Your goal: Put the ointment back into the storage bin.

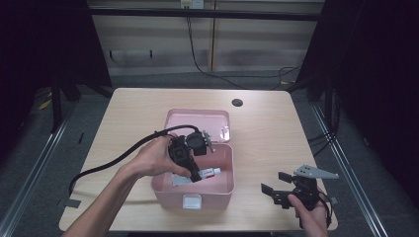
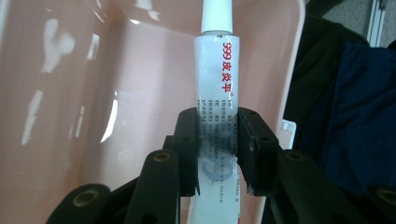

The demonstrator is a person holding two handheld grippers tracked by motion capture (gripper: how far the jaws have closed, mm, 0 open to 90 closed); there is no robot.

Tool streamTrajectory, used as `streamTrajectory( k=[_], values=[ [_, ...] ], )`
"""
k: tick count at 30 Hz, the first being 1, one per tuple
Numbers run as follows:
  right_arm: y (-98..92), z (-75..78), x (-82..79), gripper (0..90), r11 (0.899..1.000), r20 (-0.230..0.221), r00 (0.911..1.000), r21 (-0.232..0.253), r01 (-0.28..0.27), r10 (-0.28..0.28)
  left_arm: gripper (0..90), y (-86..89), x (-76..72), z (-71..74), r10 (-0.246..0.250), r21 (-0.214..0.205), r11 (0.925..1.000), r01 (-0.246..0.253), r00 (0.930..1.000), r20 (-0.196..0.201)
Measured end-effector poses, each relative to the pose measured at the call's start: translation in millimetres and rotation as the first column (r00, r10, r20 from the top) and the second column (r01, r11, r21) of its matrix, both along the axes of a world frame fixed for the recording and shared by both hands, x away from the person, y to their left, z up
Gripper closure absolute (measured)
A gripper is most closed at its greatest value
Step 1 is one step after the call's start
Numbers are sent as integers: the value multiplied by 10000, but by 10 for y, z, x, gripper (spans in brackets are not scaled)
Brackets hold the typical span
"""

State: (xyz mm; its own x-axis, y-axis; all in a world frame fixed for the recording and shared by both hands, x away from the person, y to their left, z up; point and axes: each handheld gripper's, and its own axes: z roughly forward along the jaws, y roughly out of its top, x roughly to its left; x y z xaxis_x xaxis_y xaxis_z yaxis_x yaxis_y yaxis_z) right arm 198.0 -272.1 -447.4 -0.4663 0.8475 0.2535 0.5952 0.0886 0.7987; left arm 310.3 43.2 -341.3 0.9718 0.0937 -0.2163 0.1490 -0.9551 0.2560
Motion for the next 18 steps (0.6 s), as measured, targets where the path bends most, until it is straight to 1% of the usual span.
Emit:
streamTrajectory(
  k=[1, 2, 4, 5, 6, 7, 8, 10, 11, 12, 14, 16, 17, 18],
  values=[
    [2, -1, 1, 139, 10000, -7, 10000, -1, -3, 3, 706, -11, 6, -29, 85, 90, 9999, -85, 9999, -102],
    [6, 0, -2, 139, 10000, -20, 10000, 6, -16, 16, 706, -19, 25, -75, 29, 77, 10000, -27, 9998, -216],
    [6, 1, -5, 139, 10000, -26, 10000, 10, -13, 13, 705, -24, 30, -92, 26, 76, 10000, -24, 9997, -236],
    [5, 0, -4, 139, 10000, 1, 10000, 15, -20, 20, 705, -45, 19, -128, -111, 147, 9998, 116, 9994, -323],
    [5, 0, -4, 139, 10000, 1, 10000, 15, -20, 20, 706, -45, 19, -128, -111, 147, 9998, 116, 9994, -323],
    [1, -1, -2, 139, 10000, -23, 10000, 8, -10, 10, 705, -60, 11, -158, -103, 158, 9998, 109, 9991, -401],
    [1, -1, -2, 139, 10000, -24, 10000, 5, -10, 10, 705, -68, 14, -174, -191, 229, 9995, 200, 9989, -417],
    [2, 0, -3, 138, 10000, -27, 10000, 9, -18, 18, 705, -74, 19, -191, -175, 279, 9994, 187, 9989, -442],
    [4, 0, -4, 139, 10000, -21, 10000, 13, -43, 43, 705, -86, 27, -223, -270, 417, 9987, 289, 9986, -459],
    [4, 0, -4, 139, 10000, -21, 10000, 13, -43, 43, 705, -86, 27, -223, -270, 417, 9987, 289, 9986, -459],
    [4, 0, -3, 138, 10000, -24, 10000, -6, -24, 24, 705, -104, 27, -260, -362, 413, 9984, 390, 9971, -666],
    [3, 0, -2, 139, 10000, -75, 10000, -15, 29, -29, 705, -131, 30, -303, -366, 499, 9980, 400, 9970, -680],
    [2, 0, -2, 139, 10000, -68, 10000, -21, 35, -35, 705, -146, 41, -336, -358, 554, 9977, 401, 9964, -775],
    [2, 0, -2, 139, 10000, -68, 10000, -21, 35, -35, 705, -146, 41, -336, -358, 554, 9977, 401, 9964, -775]
  ],
)
